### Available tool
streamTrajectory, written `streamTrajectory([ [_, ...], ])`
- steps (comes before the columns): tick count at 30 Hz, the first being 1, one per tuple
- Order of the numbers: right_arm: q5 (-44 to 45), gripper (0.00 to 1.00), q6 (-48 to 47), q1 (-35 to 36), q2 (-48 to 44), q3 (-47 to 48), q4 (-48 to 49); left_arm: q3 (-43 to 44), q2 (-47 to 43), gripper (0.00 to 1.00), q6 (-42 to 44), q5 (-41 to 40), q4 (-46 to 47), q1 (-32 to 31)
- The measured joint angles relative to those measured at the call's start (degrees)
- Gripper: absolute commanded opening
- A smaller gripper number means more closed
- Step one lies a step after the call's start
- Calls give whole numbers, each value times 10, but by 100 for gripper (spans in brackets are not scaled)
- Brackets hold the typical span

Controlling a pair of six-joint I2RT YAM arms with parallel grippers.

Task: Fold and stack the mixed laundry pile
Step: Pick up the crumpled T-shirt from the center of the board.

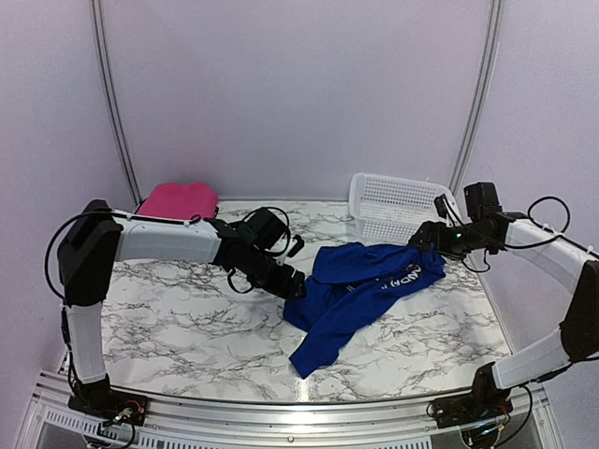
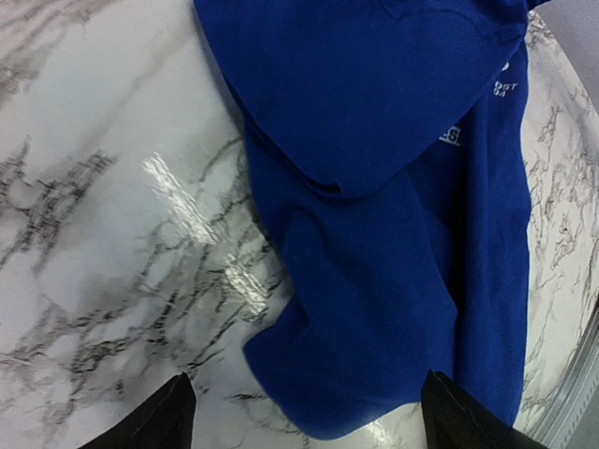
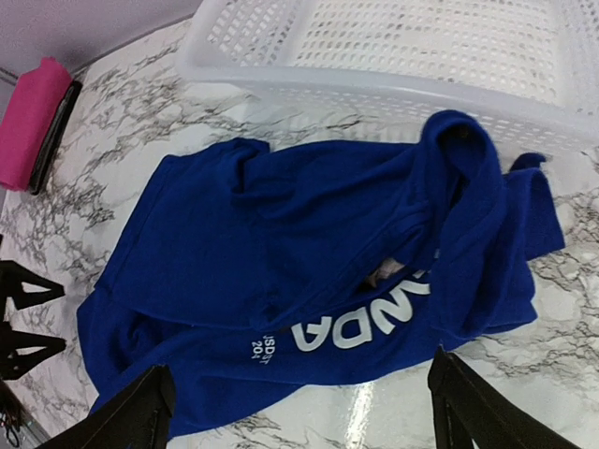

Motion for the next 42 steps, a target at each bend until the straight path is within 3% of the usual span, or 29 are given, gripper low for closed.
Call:
streamTrajectory([
  [3, -18, 88, -8, 30, 1, 0, -3, 16, 49, 70, -7, 3, -11, -22],
  [8, -57, 83, -17, 82, 7, 0, 10, 17, 78, 24, -35, 28, -19, -26],
  [12, -66, 77, -26, 137, 30, 2, 37, -12, 68, 7, -51, 42, -9, -14],
  [16, -46, 72, -43, 221, 101, 37, 51, -74, 26, 3, -54, 49, -5, 18],
  [28, 85, 75, -89, 439, 385, 300, 52, -137, -20, 5, -64, 53, -2, 50],
  [38, 212, 74, -65, 457, 430, 320, 46, -147, -29, 5, -75, 53, -3, 62],
  [42, 236, 61, -64, 453, 440, 321, 47, -147, -29, 5, -76, 53, -3, 64],
])
